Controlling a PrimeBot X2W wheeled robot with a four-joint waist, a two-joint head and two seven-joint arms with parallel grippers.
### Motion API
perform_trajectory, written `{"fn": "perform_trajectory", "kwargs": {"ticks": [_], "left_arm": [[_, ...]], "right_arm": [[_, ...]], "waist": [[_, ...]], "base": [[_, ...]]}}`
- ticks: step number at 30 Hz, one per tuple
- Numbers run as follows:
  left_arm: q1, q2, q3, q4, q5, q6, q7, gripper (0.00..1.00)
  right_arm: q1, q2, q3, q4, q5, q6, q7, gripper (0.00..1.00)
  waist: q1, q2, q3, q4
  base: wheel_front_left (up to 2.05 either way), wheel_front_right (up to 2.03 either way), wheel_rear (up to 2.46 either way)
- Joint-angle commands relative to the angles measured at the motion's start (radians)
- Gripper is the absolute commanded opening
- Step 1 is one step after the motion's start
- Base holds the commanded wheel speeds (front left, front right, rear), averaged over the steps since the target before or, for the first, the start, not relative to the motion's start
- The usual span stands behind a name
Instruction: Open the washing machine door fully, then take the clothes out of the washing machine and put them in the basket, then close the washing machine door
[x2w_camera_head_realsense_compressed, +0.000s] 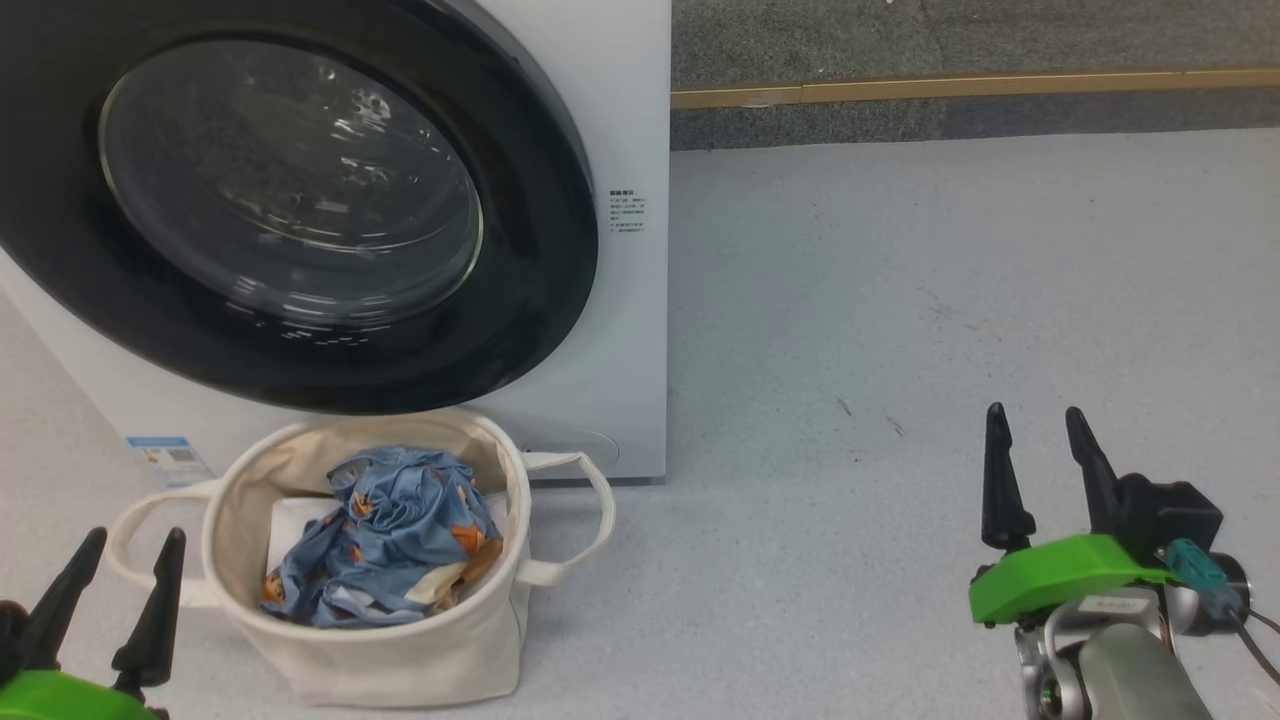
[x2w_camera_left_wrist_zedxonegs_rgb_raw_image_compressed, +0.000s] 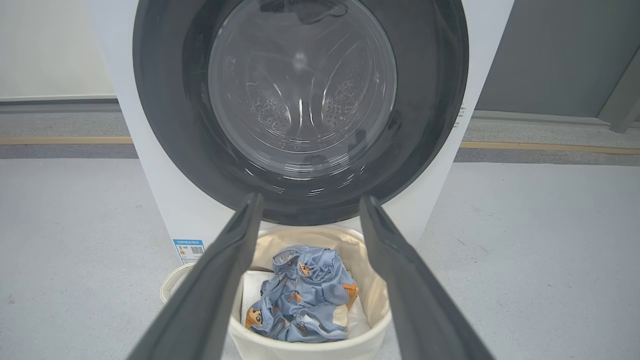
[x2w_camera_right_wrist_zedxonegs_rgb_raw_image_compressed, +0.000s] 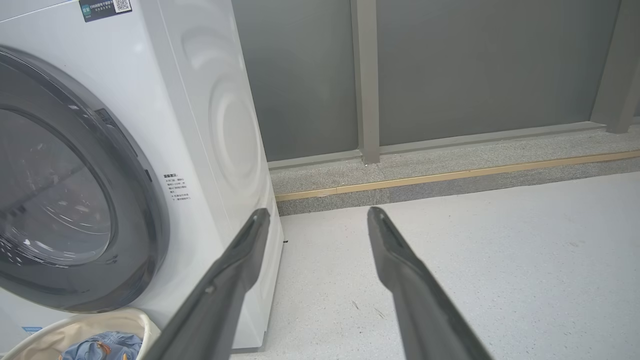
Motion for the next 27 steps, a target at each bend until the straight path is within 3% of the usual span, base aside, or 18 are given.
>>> {"fn": "perform_trajectory", "kwargs": {"ticks": [1, 7, 8, 16, 21, 27], "left_arm": [[-0.069, 0.051, 0.043, -0.017, -0.004, 0.002, -0.012, 1.0], [-0.074, 0.055, 0.033, -0.021, -0.016, 0.002, -0.012, 1.0], [-0.005, 0.001, -0.014, 0.002, -0.012, 0.0, 0.0, 0.0], [0.085, -0.126, -0.072, 0.086, -0.017, 0.0, 0.005, 0.0], [0.082, -0.145, -0.055, 0.075, -0.064, 0.0, 0.023, 0.0], [0.077, -0.164, -0.039, 0.066, -0.112, 0.0, 0.04, 0.0]], "right_arm": [[-0.027, 0.002, 0.021, -0.028, -0.002, 0.0, -0.005, 1.0], [-0.029, 0.002, 0.02, -0.027, -0.002, 0.0, -0.005, 1.0], [0.0, 0.0, 0.0, 0.002, 0.0, 0.0, 0.0, 0.0], [0.107, 0.007, 0.002, 0.125, 0.009, 0.0, 0.003, 0.0], [0.108, 0.007, -0.006, 0.114, 0.076, 0.0, 0.022, 0.0], [0.108, 0.008, -0.012, 0.104, 0.143, 0.0, 0.039, 0.0]], "waist": [[0.0, 0.0, 0.001, 0.0], [0.0, 0.0, 0.001, 0.0], [0.0, 0.0, 0.001, 0.0], [0.0, 0.0, 0.002, 0.001], [0.0024, 0.0, 0.001, 0.005], [0.0001, 0.0, 0.005, 0.009]], "base": [[0.0, 0.0, 0.0], [0.0, 0.0, 0.0], [0.0, 0.0, 0.0], [0.0, 0.0, 0.0], [0.0, 0.0, 0.0], [0.0, 0.0, 0.0]]}}
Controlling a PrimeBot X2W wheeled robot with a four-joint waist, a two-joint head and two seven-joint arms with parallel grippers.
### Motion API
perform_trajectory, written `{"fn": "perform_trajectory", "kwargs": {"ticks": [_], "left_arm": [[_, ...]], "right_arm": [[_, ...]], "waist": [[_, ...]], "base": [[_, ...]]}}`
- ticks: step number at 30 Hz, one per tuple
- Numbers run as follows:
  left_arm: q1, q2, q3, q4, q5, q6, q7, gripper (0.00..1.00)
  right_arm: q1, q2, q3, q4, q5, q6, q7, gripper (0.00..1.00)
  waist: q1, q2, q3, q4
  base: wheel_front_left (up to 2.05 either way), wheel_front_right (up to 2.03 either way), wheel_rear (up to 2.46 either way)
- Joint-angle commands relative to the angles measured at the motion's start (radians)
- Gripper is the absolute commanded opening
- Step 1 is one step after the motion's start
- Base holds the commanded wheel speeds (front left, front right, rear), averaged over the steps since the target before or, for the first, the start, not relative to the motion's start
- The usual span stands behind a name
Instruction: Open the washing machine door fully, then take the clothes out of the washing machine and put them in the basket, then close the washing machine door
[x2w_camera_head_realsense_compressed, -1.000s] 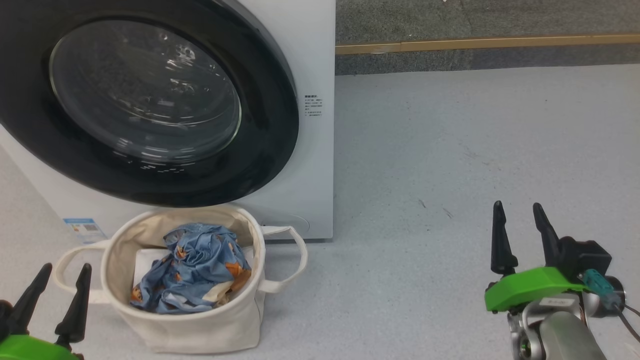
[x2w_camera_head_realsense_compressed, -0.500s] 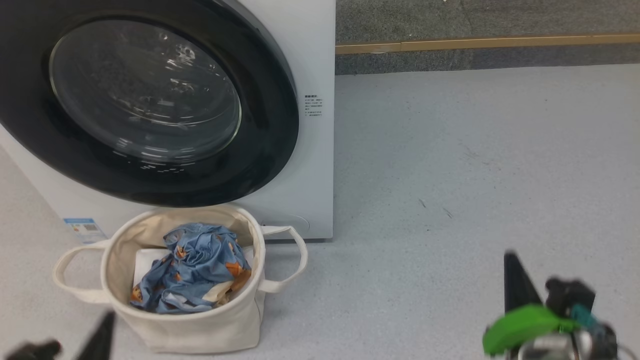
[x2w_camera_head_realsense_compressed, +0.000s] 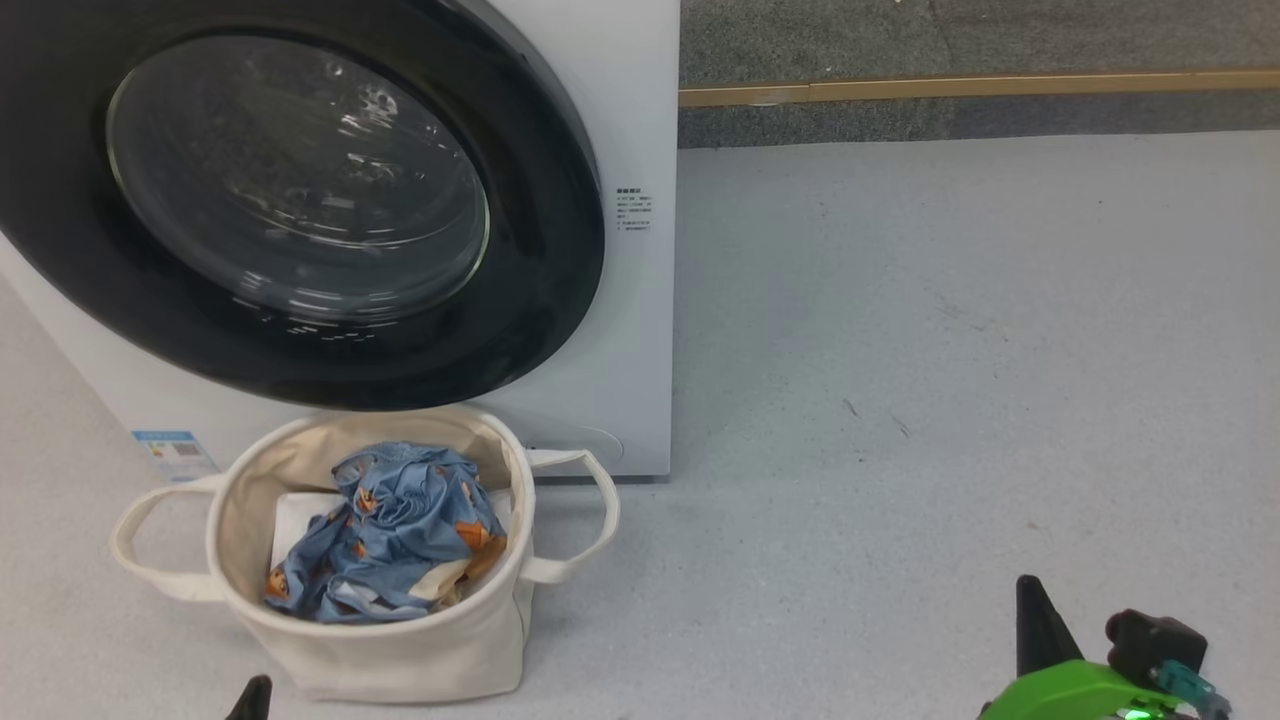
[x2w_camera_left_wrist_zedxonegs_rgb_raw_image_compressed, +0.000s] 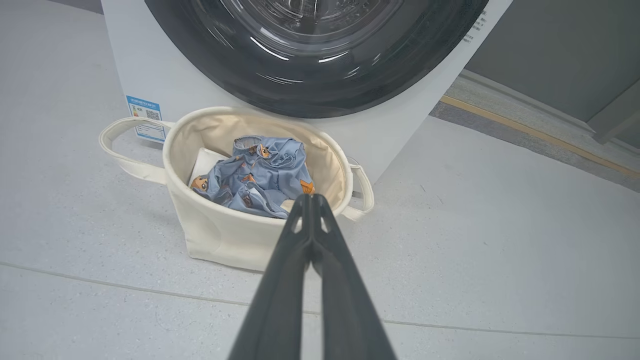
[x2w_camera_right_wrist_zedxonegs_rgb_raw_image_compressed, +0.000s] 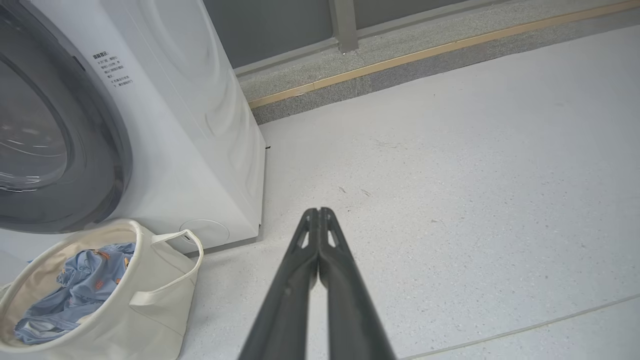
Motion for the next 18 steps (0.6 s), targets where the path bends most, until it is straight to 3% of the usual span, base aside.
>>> {"fn": "perform_trajectory", "kwargs": {"ticks": [1, 18], "left_arm": [[-0.047, 0.016, 0.027, -0.032, -0.019, 0.0, 0.006, 0.0], [-0.058, -0.037, 0.073, -0.06, -0.153, 0.0, 0.055, 0.0]], "right_arm": [[-0.045, -0.003, -0.006, -0.038, 0.025, 0.0, 0.005, 0.0], [-0.046, -0.001, -0.025, -0.068, 0.217, 0.0, 0.055, 0.0]], "waist": [[-0.0002, -0.0001, 0.0, 0.001], [-0.0002, -0.0001, 0.006, 0.013]], "base": [[0.0, 0.0, 0.0], [0.0, 0.0, 0.0]]}}
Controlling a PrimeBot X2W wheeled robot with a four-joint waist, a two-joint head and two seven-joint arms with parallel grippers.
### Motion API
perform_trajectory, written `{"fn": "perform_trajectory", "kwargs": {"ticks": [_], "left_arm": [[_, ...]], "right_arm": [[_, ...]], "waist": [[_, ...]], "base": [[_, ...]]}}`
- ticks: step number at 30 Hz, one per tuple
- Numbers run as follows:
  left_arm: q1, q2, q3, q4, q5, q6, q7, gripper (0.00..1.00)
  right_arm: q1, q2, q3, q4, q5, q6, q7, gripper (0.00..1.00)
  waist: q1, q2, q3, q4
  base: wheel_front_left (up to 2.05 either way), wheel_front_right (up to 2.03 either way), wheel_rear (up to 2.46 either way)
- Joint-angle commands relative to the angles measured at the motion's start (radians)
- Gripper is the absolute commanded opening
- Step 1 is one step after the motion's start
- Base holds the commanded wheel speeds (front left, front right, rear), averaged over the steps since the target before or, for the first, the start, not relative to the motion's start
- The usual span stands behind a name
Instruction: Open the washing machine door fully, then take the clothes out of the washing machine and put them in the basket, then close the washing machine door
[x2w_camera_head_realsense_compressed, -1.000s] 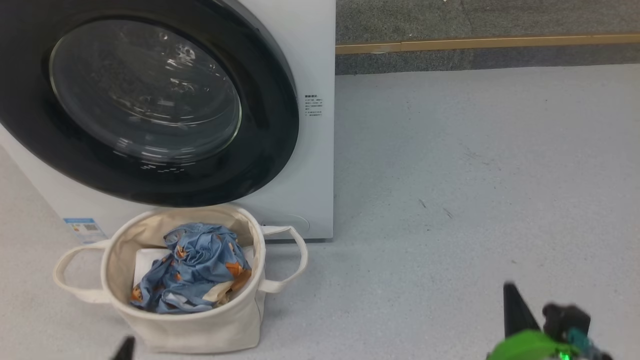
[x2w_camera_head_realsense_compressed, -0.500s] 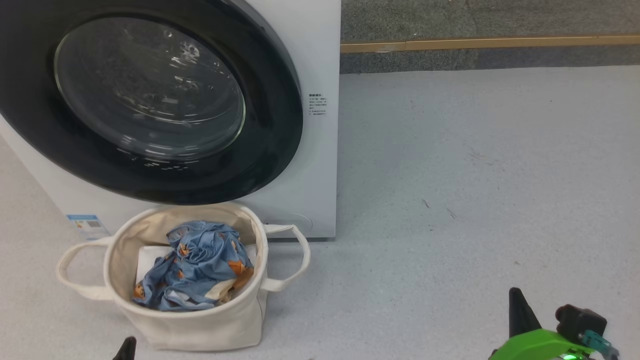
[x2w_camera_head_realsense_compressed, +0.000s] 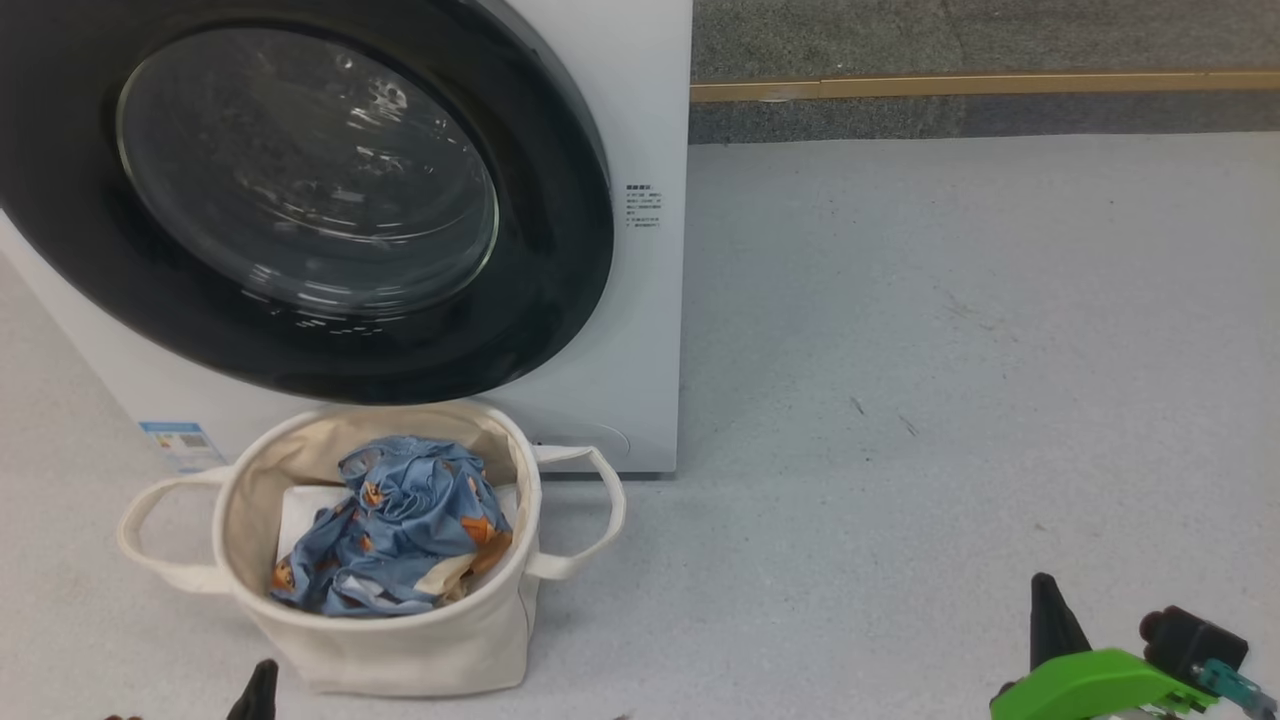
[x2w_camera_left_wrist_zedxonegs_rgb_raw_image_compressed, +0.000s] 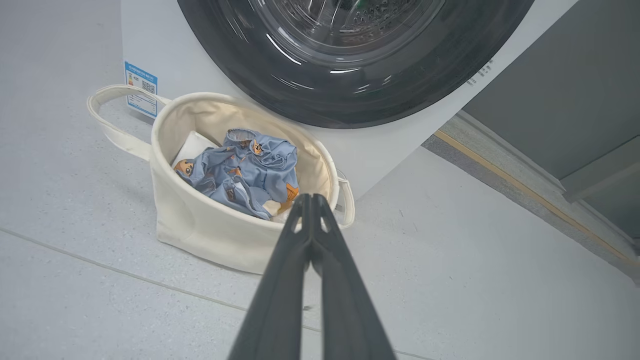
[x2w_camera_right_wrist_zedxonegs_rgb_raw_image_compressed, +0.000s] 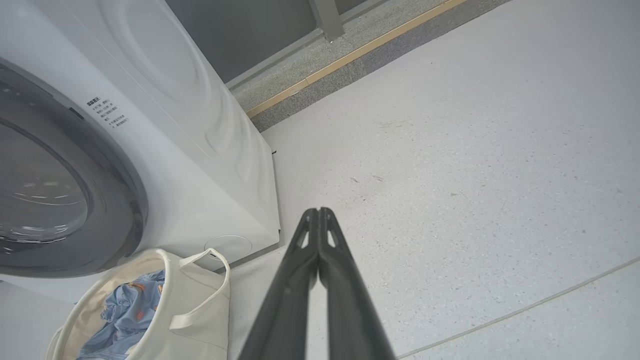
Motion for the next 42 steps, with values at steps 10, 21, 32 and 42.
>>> {"fn": "perform_trajectory", "kwargs": {"ticks": [10, 21, 32, 42], "left_arm": [[-0.058, -0.017, 0.056, -0.049, -0.09, 0.001, 0.028, 0.0], [-0.065, -0.051, 0.086, -0.067, -0.177, 0.001, 0.06, 0.0], [-0.073, -0.086, 0.116, -0.085, -0.264, 0.001, 0.092, 0.0], [-0.079, -0.117, 0.143, -0.102, -0.343, 0.001, 0.121, 0.0]], "right_arm": [[-0.046, -0.002, -0.012, -0.054, 0.128, 0.0, 0.034, 0.0], [-0.047, -0.001, -0.025, -0.073, 0.251, 0.0, 0.067, 0.0], [-0.048, 0.0, -0.038, -0.092, 0.375, 0.0, 0.1, 0.0], [-0.048, 0.001, -0.049, -0.109, 0.487, 0.0, 0.129, 0.0]], "waist": [[-0.0001, 0.0, 0.003, 0.007], [-0.0001, 0.0, 0.007, 0.015], [-0.0001, 0.0, 0.01, 0.023], [-0.0001, 0.0, 0.013, 0.03]], "base": [[0.0, 0.0, 0.0], [0.0, 0.0, 0.0], [0.0, 0.0, 0.0], [0.0, 0.0, 0.0]]}}
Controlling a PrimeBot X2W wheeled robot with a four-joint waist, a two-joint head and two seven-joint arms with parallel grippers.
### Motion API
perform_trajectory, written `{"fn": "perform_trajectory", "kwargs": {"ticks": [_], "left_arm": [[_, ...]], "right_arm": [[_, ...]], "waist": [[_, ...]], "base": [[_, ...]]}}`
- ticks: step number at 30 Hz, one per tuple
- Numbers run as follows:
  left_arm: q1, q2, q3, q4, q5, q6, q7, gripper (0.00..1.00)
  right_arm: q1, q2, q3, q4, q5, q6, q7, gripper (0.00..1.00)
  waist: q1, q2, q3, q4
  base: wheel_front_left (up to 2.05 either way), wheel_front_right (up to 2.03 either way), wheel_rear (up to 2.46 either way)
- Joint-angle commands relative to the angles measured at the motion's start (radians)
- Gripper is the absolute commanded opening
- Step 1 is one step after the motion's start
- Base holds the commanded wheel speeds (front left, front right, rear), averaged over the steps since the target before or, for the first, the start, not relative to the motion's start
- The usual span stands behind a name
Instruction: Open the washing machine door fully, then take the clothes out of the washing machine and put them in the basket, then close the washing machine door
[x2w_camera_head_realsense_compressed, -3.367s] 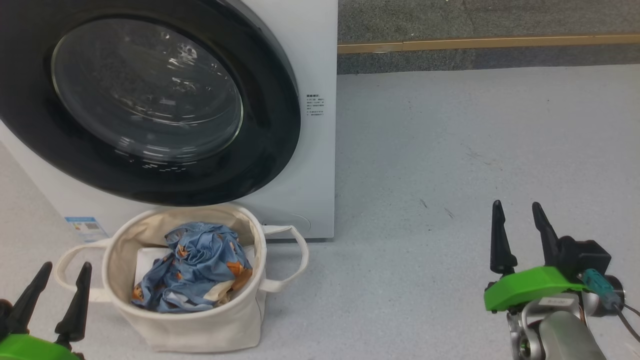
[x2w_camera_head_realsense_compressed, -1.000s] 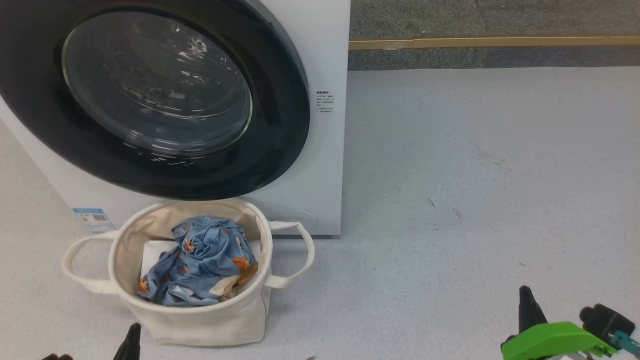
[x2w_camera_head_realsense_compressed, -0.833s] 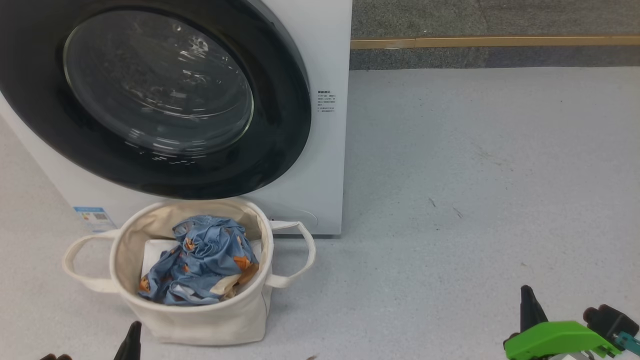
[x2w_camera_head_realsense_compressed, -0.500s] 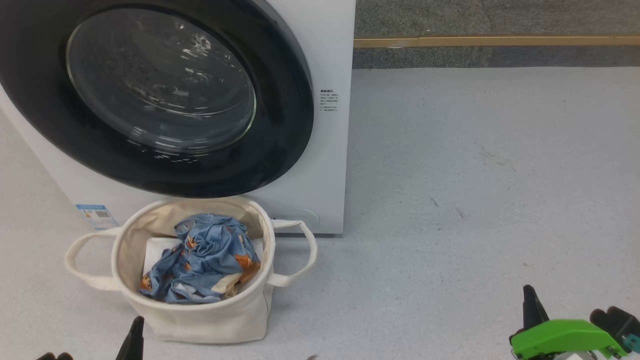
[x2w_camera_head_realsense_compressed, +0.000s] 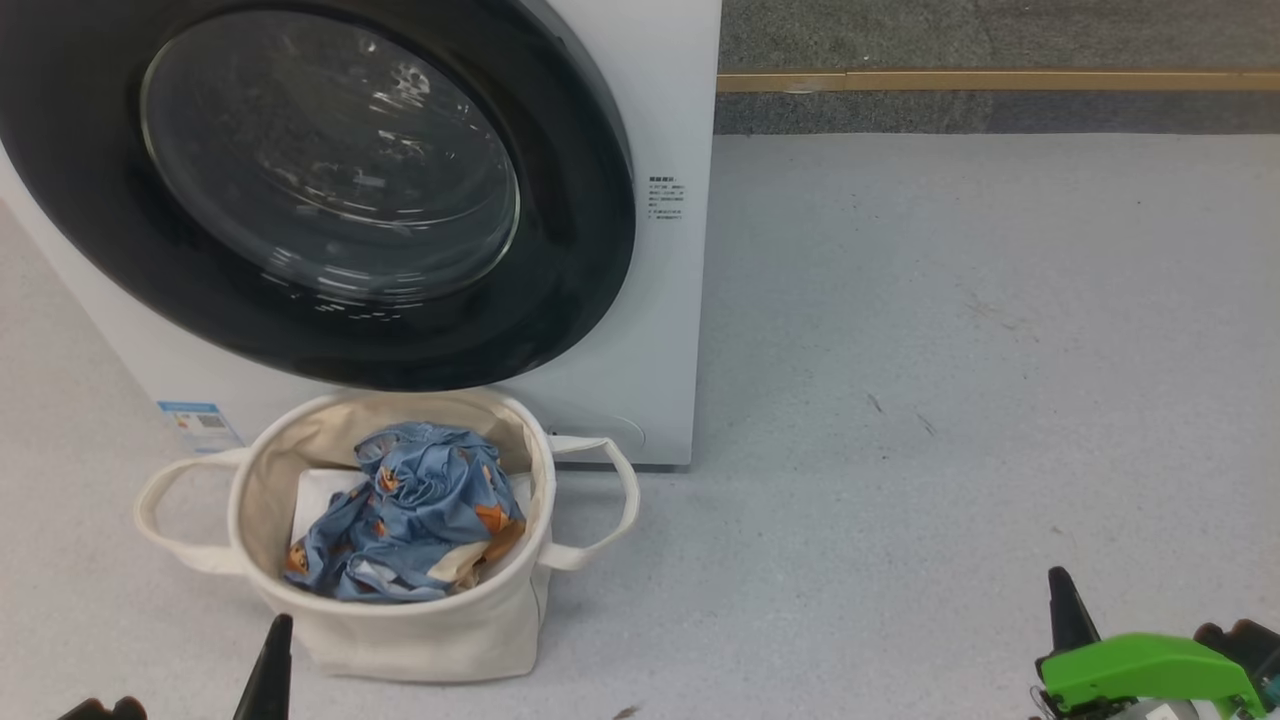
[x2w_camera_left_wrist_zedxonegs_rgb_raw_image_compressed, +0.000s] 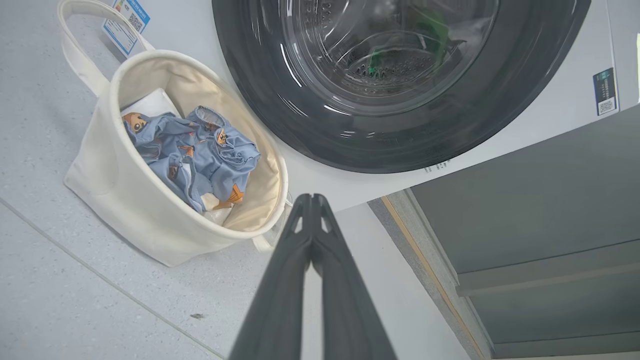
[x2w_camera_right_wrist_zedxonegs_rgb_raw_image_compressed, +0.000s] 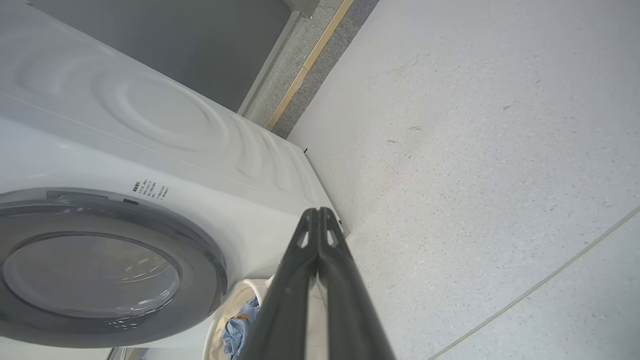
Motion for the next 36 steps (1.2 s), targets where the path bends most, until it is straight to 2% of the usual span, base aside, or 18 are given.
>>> {"fn": "perform_trajectory", "kwargs": {"ticks": [1, 36], "left_arm": [[-0.05, 0.002, 0.04, -0.039, -0.027, 0.001, 0.009, 0.0], [-0.073, -0.108, 0.135, -0.097, -0.304, 0.001, 0.11, 0.0]], "right_arm": [[-0.048, -0.003, 0.003, -0.042, 0.038, 0.0, 0.011, 0.0], [-0.05, 0.0, -0.037, -0.102, 0.432, 0.0, 0.115, 0.0]], "waist": [[0.0, -0.0001, 0.001, 0.002], [0.0, -0.0001, 0.012, 0.026]], "base": [[0.0, 0.0, 0.0], [0.0, 0.0, 0.0]]}}
